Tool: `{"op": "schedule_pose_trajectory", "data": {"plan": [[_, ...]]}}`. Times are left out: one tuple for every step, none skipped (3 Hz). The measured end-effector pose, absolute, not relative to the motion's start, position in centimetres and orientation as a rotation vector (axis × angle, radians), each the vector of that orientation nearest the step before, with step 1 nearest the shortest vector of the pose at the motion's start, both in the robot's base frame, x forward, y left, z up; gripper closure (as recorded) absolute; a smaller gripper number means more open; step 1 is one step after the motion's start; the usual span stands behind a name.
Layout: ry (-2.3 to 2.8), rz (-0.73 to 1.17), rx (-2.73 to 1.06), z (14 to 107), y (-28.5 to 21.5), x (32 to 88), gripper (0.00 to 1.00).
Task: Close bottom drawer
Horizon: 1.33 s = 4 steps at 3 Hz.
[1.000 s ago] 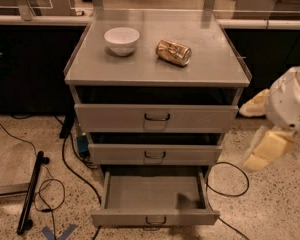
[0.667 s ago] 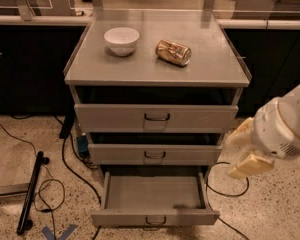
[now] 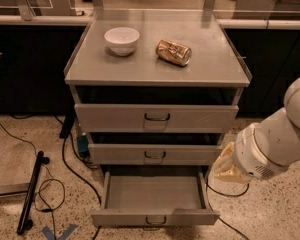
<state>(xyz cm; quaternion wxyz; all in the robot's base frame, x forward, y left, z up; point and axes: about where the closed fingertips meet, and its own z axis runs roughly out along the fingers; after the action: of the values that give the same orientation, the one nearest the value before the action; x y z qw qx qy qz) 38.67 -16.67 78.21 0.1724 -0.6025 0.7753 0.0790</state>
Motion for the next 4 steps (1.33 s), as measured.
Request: {"op": "schedule_pose_trajectory", "data": {"plan": [[2.2,0.224,-1.709,78.2,-16.7,38.7,1.0],[2.212,0.23,-1.694,77.6,-16.5,38.9,1.0],[2.257,0.234,-1.62,74.6,-16.5,40.2,1.0],[2.257,0.248,-1.516,71.1,-16.8,42.0,1.0]]}}
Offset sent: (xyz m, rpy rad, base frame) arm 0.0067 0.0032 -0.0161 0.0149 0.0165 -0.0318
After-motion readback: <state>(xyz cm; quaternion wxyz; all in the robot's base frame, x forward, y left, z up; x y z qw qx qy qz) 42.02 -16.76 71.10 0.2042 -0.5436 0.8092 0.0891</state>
